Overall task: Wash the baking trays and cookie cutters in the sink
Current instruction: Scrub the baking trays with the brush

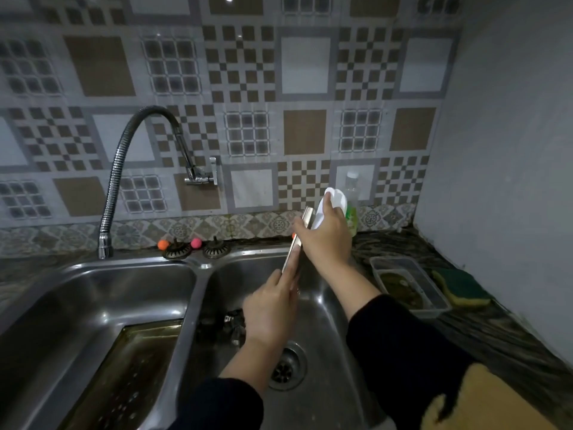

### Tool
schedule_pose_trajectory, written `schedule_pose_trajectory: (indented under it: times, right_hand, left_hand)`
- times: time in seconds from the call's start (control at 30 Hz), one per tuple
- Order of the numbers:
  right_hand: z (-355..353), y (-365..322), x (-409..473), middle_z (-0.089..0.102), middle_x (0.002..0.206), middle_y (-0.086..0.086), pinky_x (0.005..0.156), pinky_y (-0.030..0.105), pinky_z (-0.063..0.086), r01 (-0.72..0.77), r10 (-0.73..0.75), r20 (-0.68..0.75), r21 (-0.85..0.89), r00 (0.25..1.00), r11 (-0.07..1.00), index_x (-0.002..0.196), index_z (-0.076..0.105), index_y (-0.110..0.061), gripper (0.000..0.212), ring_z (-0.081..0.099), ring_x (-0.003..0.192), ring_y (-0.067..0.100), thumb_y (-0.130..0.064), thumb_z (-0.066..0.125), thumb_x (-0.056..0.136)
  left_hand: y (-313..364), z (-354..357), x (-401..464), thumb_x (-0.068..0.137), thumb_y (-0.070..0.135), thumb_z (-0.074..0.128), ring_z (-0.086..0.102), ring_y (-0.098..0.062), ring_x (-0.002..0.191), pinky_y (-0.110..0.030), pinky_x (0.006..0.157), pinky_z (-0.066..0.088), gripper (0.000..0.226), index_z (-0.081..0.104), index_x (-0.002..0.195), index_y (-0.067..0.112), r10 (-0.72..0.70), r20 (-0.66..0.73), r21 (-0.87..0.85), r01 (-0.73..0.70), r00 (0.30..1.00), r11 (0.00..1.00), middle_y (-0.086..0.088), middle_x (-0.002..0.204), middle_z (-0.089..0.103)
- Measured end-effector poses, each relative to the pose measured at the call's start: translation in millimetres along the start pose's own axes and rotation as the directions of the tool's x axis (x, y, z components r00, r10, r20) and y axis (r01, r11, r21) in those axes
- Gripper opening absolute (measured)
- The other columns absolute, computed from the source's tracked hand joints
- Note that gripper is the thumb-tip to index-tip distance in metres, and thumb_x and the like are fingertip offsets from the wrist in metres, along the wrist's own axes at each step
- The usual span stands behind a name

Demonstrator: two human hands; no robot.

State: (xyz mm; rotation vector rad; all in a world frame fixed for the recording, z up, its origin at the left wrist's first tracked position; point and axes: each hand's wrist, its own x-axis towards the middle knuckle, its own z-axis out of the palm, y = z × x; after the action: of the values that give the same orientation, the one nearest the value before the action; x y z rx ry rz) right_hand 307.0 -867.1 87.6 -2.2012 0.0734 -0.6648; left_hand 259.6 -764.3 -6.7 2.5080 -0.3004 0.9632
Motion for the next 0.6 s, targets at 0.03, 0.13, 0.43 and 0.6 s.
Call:
schedule_pose_trajectory:
  times: [0.03,0.13,0.43,0.6]
  right_hand:
    - [2,1,-1,0.049,0.132,0.006,0.082,0.028,0.040,0.010,-0.010,-0.004,0.000,1.000,1.000,0.152,0.018,-0.021,0.075,0.052,0.116,0.024,-0.041,0.055,0.090]
    - [8,2,-4,0.049,0.129,0.006,0.081,0.024,0.038,0.045,-0.043,-0.027,0.085,0.999,0.995,0.150,0.026,-0.021,0.063,0.052,0.112,0.021,-0.034,0.051,0.093]
    - [32,-34,-18,0.044,0.127,-0.002,0.089,0.019,0.033,0.008,-0.064,0.098,0.487,0.993,0.873,0.148,0.030,-0.021,0.051,0.041,0.113,0.005,-0.026,0.042,0.099]
    - [64,-60,-34,0.029,0.154,-0.006,0.097,0.014,0.028,-0.127,-0.001,0.211,0.589,0.977,0.798,0.149,0.028,-0.023,0.052,0.029,0.138,0.006,-0.024,0.041,0.100]
  left_hand:
    - [-2,-1,-3,0.095,0.034,0.041,0.052,-0.016,0.043,-0.031,0.033,0.043,0.066,0.006,0.151,0.042,0.019,0.014,0.030,-0.019,1.000,0.999,0.006,0.073,0.058]
    - [-7,-16,-7,0.099,0.045,0.029,0.066,-0.017,0.072,-0.029,0.052,0.048,0.055,0.005,0.149,0.045,-0.040,0.076,-0.025,0.042,0.996,0.999,0.008,0.103,0.066]
    - [-105,-37,3,0.096,0.057,0.024,0.037,-0.032,0.135,-0.046,0.106,0.037,0.066,-0.009,0.150,0.038,-0.529,0.259,-0.082,0.564,0.808,0.821,-0.009,0.153,0.029]
    - [-154,-66,-13,0.096,0.054,0.034,0.049,-0.024,0.128,-0.038,0.096,0.042,0.062,0.002,0.149,0.048,-0.511,0.289,-0.227,0.577,0.809,0.785,0.001,0.145,0.046]
